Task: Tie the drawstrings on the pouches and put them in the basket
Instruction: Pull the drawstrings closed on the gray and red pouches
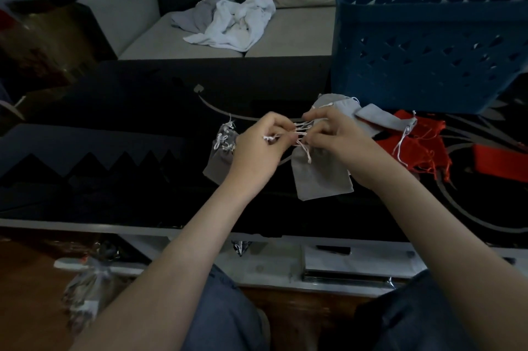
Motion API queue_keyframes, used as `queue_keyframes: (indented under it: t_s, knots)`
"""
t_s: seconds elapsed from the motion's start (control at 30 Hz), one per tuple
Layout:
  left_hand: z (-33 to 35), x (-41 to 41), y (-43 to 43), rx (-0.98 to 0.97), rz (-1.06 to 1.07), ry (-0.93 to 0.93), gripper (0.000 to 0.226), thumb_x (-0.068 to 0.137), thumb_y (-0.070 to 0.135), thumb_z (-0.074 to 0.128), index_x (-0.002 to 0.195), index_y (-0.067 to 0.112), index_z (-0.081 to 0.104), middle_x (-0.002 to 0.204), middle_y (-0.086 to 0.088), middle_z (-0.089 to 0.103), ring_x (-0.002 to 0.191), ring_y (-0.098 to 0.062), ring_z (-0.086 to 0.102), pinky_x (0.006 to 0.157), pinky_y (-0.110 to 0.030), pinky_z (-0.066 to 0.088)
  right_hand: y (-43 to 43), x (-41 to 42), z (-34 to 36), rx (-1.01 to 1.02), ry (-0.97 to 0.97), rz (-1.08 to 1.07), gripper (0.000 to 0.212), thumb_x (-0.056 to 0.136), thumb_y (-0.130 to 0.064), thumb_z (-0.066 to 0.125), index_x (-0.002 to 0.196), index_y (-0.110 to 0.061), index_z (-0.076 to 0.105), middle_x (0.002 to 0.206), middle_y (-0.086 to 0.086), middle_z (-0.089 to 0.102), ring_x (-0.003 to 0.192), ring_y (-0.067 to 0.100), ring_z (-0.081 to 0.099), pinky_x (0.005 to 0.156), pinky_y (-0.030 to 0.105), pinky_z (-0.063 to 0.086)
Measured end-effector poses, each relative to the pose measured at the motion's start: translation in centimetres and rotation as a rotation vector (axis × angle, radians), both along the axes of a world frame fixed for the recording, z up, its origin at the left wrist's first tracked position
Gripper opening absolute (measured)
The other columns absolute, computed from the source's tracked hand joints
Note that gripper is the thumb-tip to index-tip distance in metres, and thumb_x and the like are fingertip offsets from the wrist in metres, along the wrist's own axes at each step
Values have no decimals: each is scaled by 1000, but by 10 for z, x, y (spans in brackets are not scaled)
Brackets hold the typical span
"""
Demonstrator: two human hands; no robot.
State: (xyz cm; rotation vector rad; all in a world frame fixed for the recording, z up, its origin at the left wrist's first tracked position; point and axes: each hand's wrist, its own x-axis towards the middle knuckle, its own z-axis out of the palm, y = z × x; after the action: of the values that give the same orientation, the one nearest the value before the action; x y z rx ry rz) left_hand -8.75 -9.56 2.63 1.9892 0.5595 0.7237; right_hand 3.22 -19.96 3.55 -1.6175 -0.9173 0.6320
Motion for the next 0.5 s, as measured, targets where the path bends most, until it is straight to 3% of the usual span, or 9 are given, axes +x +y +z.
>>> queue_keyframes:
  t_s: [0.1,0.17,0.27,0.33,0.4,0.5]
  knots:
    - [-6,3,0,240,73,40,7,89,23,65,86,23,58,80,6,67,84,-12,64,85,-42,49,0,-1,1,22,5,1,32,87,6,55,115,-9,54,66,-5,61,69,6,57,70,19,44]
    - [-7,4,-1,331,79,94,7,90,24,63,88,22,56,84,2,67,85,-22,62,80,-49,48,0,-1,0,23,-13,14,29,87,5,56,111,-10,54,66,-4,60,69,7,57,71,19,45]
    - [-7,5,-2,459,85,197,10,93,21,56,99,13,55,93,-5,63,91,-26,58,79,-43,47,1,-2,0,5,-31,41,24,87,3,58,102,-15,56,64,-7,61,68,4,59,70,16,46]
    - [-6,6,-2,498,61,277,12,95,18,51,104,11,52,95,-6,60,94,-27,56,77,-40,45,2,-2,-1,-4,-21,62,19,88,-1,59,98,-17,58,67,-6,64,77,7,63,77,19,49]
    - [-7,7,-2,440,15,341,14,96,19,50,106,10,51,99,-9,61,96,-28,57,79,-41,45,1,-2,-1,-28,-21,94,14,91,-6,58,100,-17,61,76,0,66,88,14,64,88,28,48]
    - [-7,7,-1,379,1,340,12,95,20,50,104,12,50,102,-8,63,96,-24,57,76,-35,44,0,-4,0,-34,-4,126,18,96,-7,50,107,-10,62,97,12,67,91,14,62,87,25,48]
